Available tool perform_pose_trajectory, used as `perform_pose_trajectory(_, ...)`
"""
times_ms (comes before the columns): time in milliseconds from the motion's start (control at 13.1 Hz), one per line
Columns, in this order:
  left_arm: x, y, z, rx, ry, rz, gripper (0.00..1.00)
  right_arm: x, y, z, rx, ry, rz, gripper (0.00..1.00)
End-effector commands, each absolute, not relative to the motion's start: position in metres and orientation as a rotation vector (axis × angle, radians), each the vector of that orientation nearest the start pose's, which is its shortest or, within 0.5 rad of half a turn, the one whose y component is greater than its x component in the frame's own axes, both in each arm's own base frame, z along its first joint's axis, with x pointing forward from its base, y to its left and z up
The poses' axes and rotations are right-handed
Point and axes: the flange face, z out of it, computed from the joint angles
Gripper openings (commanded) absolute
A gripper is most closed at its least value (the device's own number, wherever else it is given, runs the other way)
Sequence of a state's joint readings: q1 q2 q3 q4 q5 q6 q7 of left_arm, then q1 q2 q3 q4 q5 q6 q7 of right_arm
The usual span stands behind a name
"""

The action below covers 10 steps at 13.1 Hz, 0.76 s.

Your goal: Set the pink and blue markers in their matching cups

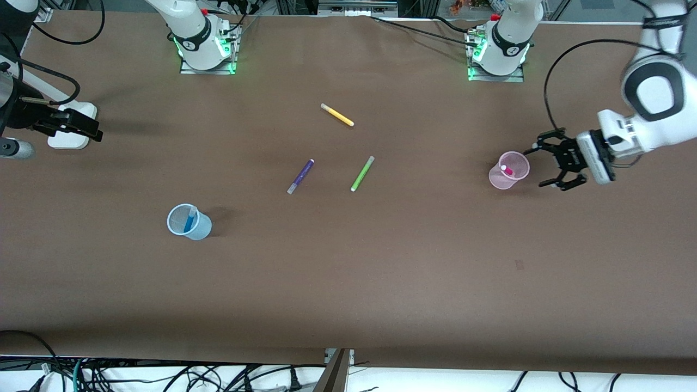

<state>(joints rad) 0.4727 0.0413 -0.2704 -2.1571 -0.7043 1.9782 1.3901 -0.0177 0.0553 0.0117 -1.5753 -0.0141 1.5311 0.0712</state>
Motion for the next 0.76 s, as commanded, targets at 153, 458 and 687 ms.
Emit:
perform_pose_trajectory(153,0.564,0.040,0.495,2.643,-0.838,0.157,1.00,0.570,-0.011,0.594,-3.155,0.085,0.160,1.00)
perform_pose_trajectory(458,0.573,0.005,0.533,2.851,-0.611,0.080,1.00,0.572,-0.012,0.591,-3.159,0.080,0.167,1.00)
perform_pose_trajectory(687,0.573,-0.030,0.557,3.026,-0.342,0.031,1.00,0.572,-0.013,0.591,-3.161,0.076,0.167,1.00)
